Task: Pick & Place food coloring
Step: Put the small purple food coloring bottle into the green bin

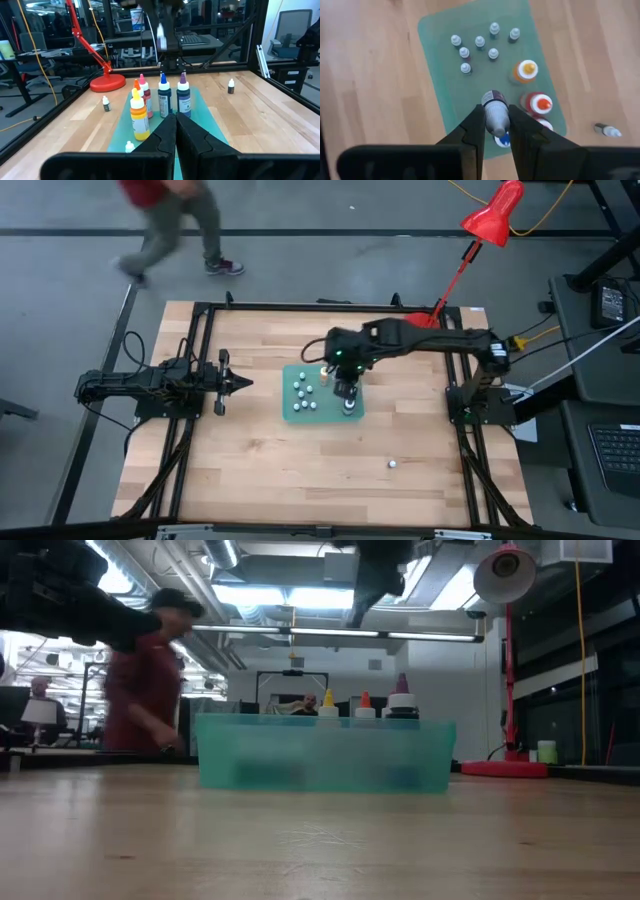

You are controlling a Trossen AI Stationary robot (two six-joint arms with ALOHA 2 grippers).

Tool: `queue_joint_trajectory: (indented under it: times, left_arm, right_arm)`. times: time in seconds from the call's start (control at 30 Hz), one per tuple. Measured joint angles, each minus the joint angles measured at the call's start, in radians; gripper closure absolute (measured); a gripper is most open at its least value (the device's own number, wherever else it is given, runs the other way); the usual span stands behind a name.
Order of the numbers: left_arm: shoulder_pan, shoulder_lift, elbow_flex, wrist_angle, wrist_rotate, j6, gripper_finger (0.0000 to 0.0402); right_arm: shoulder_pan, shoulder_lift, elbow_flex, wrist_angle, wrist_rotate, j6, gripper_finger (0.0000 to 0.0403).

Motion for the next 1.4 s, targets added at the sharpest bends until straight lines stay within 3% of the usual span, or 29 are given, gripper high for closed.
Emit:
queue_joint_trajectory:
  times: [1.4]
  left_arm:
    - [0.000,0.000,0.000,0.000,0.000,0.000,0.0398]
  right_arm:
    - [0.002,0.387,-0.045,0.296,0.018,-0.005,0.0325]
